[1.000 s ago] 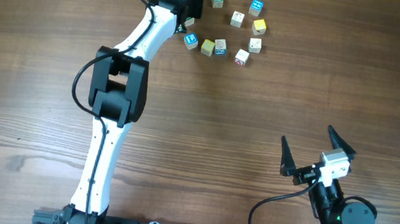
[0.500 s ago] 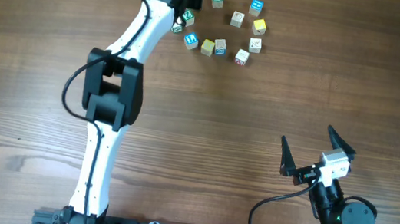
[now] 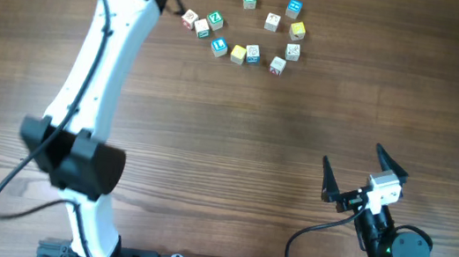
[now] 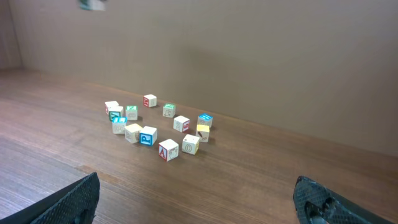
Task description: Form a circle
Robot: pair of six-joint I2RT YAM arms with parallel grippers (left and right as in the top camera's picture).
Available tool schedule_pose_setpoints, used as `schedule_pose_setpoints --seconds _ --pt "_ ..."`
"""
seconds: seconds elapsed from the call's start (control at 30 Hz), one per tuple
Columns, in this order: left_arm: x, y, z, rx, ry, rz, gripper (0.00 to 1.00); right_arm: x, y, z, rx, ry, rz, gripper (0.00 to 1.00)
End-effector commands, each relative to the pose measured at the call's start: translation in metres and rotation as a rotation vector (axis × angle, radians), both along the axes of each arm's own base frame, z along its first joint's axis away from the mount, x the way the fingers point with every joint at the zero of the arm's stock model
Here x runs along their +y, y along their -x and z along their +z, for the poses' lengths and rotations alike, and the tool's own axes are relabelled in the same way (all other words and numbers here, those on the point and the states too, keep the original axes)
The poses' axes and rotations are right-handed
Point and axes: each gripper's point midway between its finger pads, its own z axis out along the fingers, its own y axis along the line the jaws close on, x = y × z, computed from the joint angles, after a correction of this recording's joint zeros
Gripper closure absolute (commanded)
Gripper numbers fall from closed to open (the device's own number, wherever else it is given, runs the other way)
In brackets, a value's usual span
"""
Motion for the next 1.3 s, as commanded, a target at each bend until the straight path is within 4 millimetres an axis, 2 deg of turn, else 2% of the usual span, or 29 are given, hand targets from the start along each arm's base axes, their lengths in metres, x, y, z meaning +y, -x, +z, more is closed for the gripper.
schedule_pose_setpoints --seconds 0.0,0.07,0.17,0.23,0.33,0.43,0.5,0.67,0.73,0.77,0.9,1.03,1.1,1.27 --pt "0.003 0.050 0.015 0.099 0.015 -0.034 0.71 0.000 0.000 0.002 -0.012 0.009 -0.001 0.00" --pt "0.006 0.082 -0.004 0.250 0.002 -0.049 0.74 0.000 0.000 0.002 -0.012 0.009 -0.001 0.00" --pt "0.002 0.114 -0.032 0.420 0.006 -0.080 0.78 0.000 0.000 0.002 -0.012 0.009 -0.001 0.00" --pt "-0.002 0.121 -0.046 0.471 0.003 -0.093 0.78 0.000 0.000 0.002 -0.012 0.009 -0.001 0.00" --pt "-0.014 0.139 -0.091 0.588 -0.025 -0.109 0.76 0.000 0.000 0.002 -0.012 0.009 -0.001 0.00" --pt "-0.025 0.147 -0.130 0.637 -0.032 -0.106 0.75 0.000 0.000 0.002 -0.012 0.009 -0.001 0.00" --pt "-0.032 0.160 -0.167 0.686 -0.044 -0.105 0.75 0.000 0.000 0.002 -0.012 0.009 -0.001 0.00" --pt "-0.040 0.171 -0.219 0.700 -0.035 -0.083 0.75 0.000 0.000 0.002 -0.012 0.009 -0.001 0.00" --pt "-0.038 0.174 -0.232 0.703 -0.031 -0.073 0.74 0.000 0.000 0.002 -0.012 0.009 -0.001 0.00" --pt "-0.038 0.175 -0.236 0.704 -0.025 -0.060 0.70 0.000 0.000 0.002 -0.012 0.009 -0.001 0.00" --pt "-0.037 0.176 -0.245 0.699 -0.024 -0.062 0.67 0.000 0.000 0.002 -0.012 0.009 -0.001 0.00" --pt "-0.037 0.179 -0.254 0.697 -0.023 -0.064 0.40 0.000 0.000 0.002 -0.012 0.009 -0.001 0.00" --pt "-0.038 0.180 -0.254 0.698 -0.024 -0.065 0.12 0.000 0.000 0.002 -0.012 0.009 -0.001 0.00" --pt "-0.043 0.190 -0.254 0.730 -0.031 -0.086 0.00 0.000 0.000 0.002 -0.012 0.009 -0.001 0.00"
